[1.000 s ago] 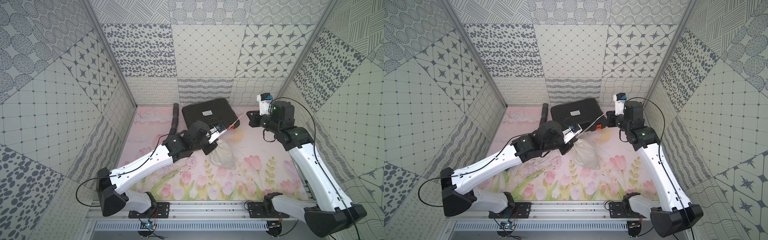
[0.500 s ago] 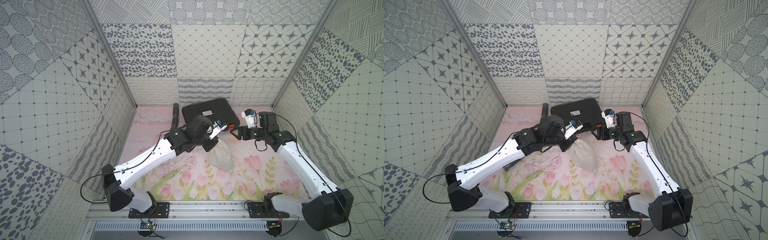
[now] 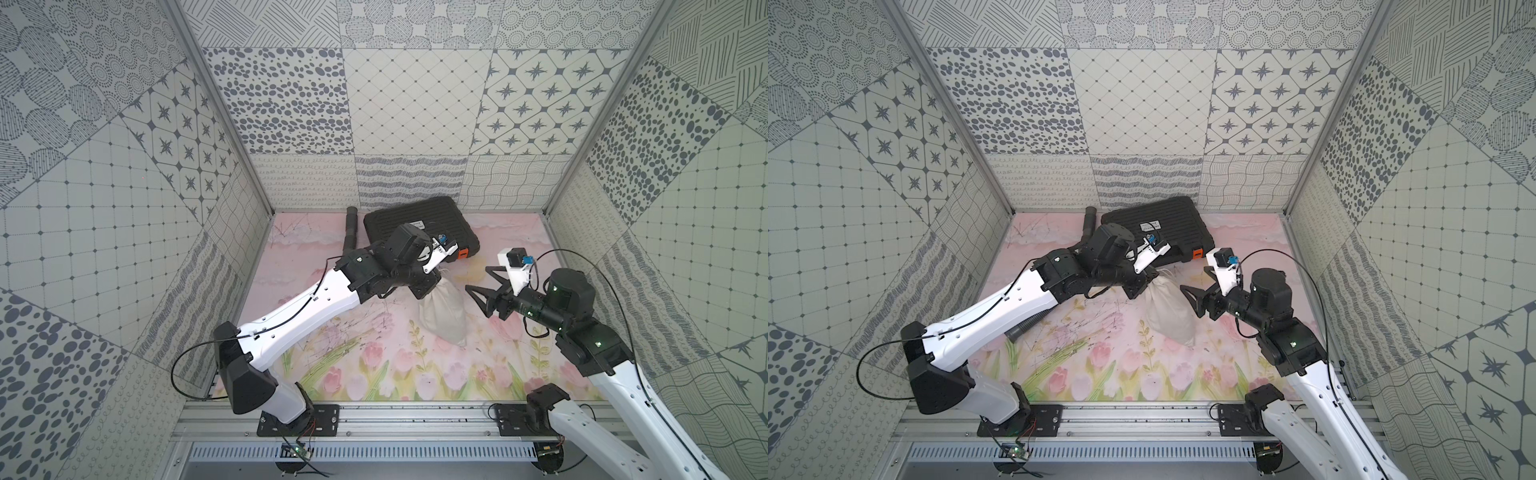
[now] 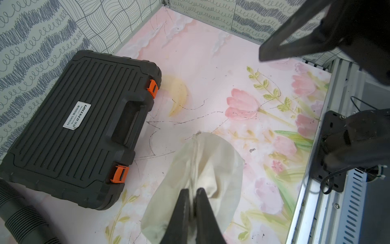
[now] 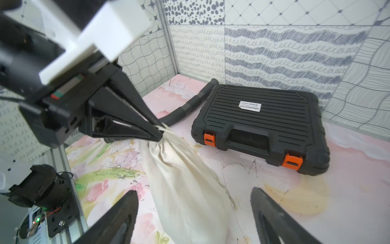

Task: Close the soil bag
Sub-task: Pick up the soil bag from the center of the board.

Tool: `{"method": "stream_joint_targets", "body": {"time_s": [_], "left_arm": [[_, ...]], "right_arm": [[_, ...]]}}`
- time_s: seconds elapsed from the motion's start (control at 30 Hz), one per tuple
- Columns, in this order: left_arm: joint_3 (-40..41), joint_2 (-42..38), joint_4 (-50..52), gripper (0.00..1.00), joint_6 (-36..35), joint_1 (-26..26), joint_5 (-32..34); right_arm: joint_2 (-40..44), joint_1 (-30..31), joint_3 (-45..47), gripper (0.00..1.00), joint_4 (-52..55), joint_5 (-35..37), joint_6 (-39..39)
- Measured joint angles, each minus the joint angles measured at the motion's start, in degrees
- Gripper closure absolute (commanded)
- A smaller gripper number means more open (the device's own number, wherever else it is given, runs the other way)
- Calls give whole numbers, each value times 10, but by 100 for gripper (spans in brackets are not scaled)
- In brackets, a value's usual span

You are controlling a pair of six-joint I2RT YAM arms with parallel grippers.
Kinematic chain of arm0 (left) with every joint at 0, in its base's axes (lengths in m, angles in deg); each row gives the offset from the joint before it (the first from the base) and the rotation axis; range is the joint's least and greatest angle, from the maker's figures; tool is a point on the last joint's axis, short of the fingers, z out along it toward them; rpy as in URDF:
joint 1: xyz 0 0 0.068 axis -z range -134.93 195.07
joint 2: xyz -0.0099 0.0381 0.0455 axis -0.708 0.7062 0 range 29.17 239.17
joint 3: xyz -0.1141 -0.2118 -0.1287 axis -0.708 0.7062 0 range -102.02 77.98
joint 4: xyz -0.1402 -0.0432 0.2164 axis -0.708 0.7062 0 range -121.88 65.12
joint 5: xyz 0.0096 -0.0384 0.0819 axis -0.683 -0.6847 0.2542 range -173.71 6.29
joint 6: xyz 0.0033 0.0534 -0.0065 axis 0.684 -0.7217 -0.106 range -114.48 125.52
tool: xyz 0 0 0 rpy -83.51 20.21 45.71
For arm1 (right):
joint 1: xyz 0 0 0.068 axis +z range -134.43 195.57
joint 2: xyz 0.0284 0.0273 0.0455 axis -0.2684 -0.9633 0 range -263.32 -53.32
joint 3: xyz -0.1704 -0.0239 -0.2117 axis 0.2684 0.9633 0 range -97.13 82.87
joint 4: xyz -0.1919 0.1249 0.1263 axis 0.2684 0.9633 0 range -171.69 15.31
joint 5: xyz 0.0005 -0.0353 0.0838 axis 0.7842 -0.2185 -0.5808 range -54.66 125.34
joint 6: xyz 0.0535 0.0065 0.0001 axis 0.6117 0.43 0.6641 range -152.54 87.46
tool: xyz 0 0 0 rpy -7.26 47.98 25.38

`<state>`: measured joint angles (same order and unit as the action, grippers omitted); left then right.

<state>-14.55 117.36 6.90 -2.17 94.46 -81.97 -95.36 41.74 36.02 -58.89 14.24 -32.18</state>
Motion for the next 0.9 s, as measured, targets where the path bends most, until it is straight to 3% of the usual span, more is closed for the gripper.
{"method": "stream_joint_targets", "body": {"time_s": [0.27, 0.7, 0.8, 0.87, 0.9], "left_arm": [[-2, 0, 5, 100, 5, 0, -6], [-2, 0, 13, 100, 17, -1, -4], [-2, 0, 19, 100, 19, -1, -3], [-2, 0, 21, 100, 20, -1, -3], [-2, 0, 22, 100, 20, -1, -3]], "right_arm": [[-68, 109, 42, 5, -68, 59, -79], [-173, 164, 54, 7, -238, 164, -143], [-185, 171, 54, 17, -261, 177, -143], [-189, 174, 54, 34, -269, 182, -141], [-189, 175, 55, 50, -270, 183, -138]]}}
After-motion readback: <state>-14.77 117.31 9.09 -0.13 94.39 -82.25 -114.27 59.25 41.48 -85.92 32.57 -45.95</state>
